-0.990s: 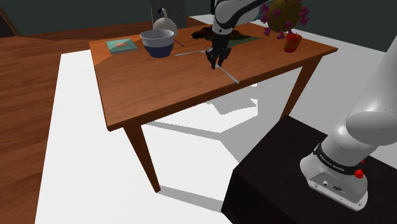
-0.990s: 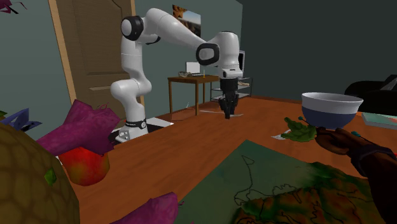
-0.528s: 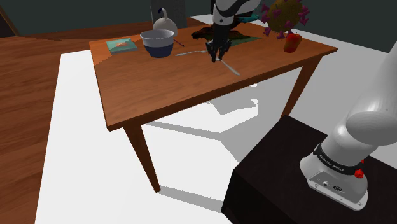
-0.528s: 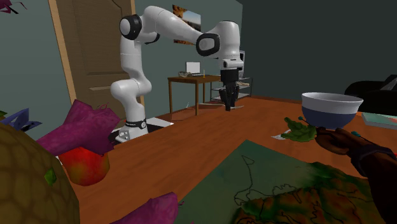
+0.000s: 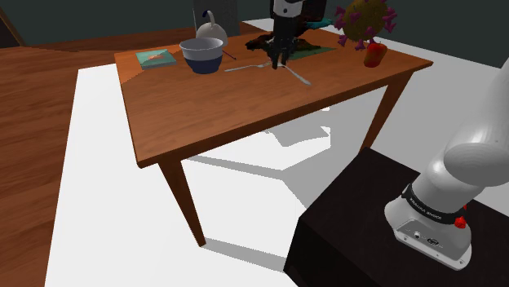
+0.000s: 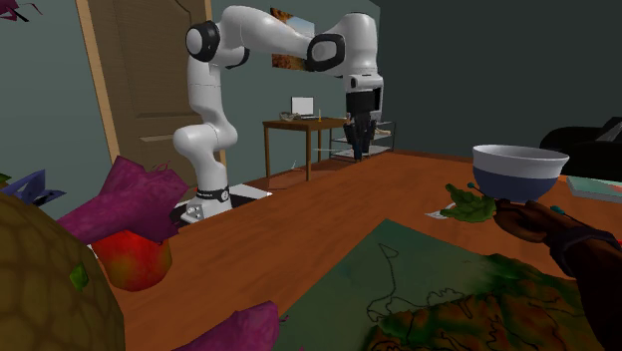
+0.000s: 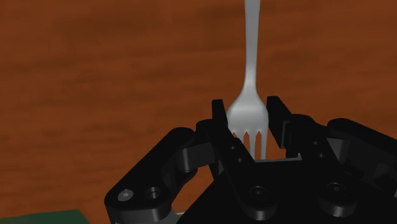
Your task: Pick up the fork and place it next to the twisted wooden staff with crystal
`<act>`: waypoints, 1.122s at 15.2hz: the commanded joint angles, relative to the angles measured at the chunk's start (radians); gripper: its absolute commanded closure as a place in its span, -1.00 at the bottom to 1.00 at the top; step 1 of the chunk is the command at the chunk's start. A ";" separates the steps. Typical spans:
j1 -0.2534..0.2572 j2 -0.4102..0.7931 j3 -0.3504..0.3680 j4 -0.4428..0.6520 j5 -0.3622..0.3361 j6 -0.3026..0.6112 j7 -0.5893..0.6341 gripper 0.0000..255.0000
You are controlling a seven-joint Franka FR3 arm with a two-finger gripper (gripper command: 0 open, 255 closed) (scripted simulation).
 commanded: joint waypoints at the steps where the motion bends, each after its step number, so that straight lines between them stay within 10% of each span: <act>1: 0.001 -0.004 0.001 0.021 0.000 -0.026 0.002 1.00; 17: 0.001 -0.004 0.001 0.237 0.000 -0.241 0.002 1.00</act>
